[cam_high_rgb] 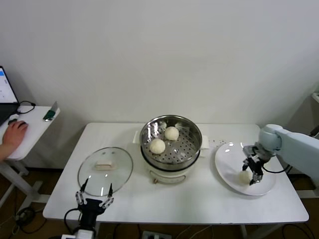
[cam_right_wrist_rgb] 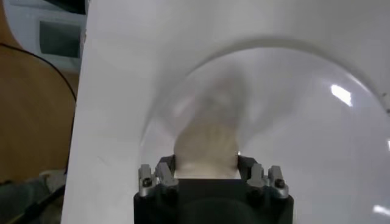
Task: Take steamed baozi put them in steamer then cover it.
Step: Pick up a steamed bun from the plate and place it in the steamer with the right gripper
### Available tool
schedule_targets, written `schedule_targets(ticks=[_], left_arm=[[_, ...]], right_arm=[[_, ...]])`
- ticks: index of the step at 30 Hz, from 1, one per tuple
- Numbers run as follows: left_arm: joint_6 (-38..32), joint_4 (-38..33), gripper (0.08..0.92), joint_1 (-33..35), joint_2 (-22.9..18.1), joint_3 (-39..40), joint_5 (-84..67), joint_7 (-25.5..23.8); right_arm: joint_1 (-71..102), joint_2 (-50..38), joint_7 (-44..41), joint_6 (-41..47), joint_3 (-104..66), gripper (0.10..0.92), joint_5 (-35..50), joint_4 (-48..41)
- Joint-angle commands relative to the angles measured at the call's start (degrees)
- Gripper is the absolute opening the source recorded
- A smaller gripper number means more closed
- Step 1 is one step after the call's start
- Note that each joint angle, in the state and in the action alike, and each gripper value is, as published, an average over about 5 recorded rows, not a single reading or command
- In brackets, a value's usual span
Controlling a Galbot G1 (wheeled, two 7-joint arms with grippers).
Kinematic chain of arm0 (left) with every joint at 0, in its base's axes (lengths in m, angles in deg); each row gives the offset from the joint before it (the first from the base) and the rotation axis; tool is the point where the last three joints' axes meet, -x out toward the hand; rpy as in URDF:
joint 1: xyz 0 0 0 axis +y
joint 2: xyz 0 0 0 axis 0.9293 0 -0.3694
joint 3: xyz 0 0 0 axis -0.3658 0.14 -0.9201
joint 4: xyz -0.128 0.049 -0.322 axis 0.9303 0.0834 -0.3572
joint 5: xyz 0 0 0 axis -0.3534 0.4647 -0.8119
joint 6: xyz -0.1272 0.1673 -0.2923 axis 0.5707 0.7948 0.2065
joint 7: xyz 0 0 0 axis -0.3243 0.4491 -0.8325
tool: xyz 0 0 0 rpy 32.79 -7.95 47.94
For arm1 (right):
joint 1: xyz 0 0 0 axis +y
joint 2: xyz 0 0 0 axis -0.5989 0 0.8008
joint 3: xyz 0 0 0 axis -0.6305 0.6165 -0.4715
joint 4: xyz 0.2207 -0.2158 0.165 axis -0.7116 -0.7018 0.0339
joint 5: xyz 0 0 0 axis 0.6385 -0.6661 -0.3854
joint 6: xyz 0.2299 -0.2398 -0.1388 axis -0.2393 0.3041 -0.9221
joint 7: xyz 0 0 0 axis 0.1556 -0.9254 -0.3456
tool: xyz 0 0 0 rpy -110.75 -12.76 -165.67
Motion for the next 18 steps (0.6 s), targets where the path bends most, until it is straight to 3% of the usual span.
schedule_targets(ticks=[1, 9, 18], left_arm=[[0.3, 0.1, 0.823, -0.4, 0.1, 0.9, 0.5, -0.2], [1.2, 0.0, 0.823, -1.0, 0.8, 2.0, 1.1, -0.2], [1.1, 0.5, 0.823, -0.7, 0.3, 2.0, 1.4, -0.1]], right_arm=[[-23.3, 6.6, -3.5, -18.2, 11.5, 0.668, -3.7, 1.5], [-34.6, 16.4, -4.6, -30.5, 14.5, 0.670, -2.6, 3.3], [-31.1, 24.2, -4.9, -33.0, 9.0, 0.670, -3.8, 5.9]])
